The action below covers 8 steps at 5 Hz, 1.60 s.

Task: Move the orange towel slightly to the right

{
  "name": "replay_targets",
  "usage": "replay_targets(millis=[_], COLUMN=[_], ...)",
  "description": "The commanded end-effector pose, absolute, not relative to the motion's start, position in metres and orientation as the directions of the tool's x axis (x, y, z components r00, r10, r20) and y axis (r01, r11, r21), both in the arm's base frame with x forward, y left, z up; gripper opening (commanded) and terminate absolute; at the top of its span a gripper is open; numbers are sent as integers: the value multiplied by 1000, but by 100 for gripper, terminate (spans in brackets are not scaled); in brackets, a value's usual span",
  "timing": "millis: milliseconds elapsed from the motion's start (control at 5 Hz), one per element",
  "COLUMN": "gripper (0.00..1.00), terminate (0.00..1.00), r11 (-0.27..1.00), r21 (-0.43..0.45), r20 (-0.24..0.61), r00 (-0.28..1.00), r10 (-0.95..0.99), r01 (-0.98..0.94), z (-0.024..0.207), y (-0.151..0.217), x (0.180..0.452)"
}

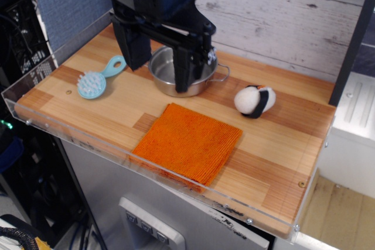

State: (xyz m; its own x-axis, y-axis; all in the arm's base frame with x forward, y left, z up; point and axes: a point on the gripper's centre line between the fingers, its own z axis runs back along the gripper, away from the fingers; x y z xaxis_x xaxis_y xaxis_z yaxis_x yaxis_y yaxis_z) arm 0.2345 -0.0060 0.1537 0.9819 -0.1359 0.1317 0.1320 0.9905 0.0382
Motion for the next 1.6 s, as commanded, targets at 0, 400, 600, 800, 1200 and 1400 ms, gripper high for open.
replay_targets(millis=[0,400,600,800,1200,1400], gripper=[100,100,100,100,100,100], terminate=[0,0,0,0,0,100], r11=[978,978,978,978,978,978], r21=[52,52,52,52,52,52], r20=[38,38,38,38,38,38], r00=[979,979,979,979,979,979], r10=[-202,-202,-202,-202,-202,-202], r01=[200,200,200,200,200,200], z=[176,176,176,176,176,176], y=[8,8,8,8,8,8], x=[238,238,238,238,238,238])
